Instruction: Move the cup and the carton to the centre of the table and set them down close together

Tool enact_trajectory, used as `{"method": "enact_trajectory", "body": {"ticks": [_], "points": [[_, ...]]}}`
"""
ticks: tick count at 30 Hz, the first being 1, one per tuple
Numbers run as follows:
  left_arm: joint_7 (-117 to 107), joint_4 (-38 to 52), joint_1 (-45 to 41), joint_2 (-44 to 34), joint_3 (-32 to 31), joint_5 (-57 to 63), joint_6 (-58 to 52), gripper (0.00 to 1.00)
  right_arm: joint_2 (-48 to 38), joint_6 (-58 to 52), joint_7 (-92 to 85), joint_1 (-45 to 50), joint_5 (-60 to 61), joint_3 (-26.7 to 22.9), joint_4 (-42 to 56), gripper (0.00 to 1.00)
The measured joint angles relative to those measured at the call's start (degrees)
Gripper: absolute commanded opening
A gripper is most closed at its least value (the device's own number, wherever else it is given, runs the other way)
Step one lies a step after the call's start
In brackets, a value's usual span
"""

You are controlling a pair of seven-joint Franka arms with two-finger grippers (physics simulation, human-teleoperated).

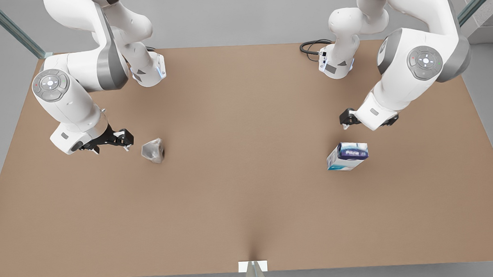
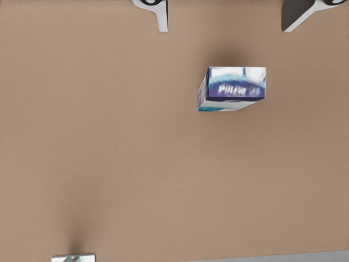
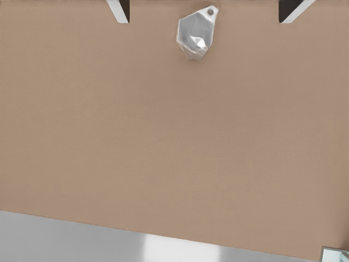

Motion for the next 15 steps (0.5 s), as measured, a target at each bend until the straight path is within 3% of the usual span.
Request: {"method": "enact_trajectory", "body": {"ticks": [4, 7, 10, 15], "points": [[-0.2, -0.1, -0.1, 0.1, 0.0, 0.0, -0.1, 1.0, 1.9, -1.7, 0.6, -1.8, 0.2, -0.1, -3.0, 1.0], [-0.4, -0.3, -0.7, 0.7, 0.0, 0.1, -0.1, 1.0, 0.4, -2.2, 5.7, -3.6, 0.7, 0.0, -11.7, 1.0], [-0.4, -0.4, -0.5, 1.1, 0.0, 0.1, -0.1, 1.0, -2.1, 4.0, 8.8, -8.2, 1.0, 0.0, -22.5, 1.0], [-0.6, -0.4, -0.4, 1.3, 0.0, 0.2, -0.2, 1.0, 1.4, 5.7, 8.3, -6.7, 2.3, 1.7, -23.2, 1.0]]}}
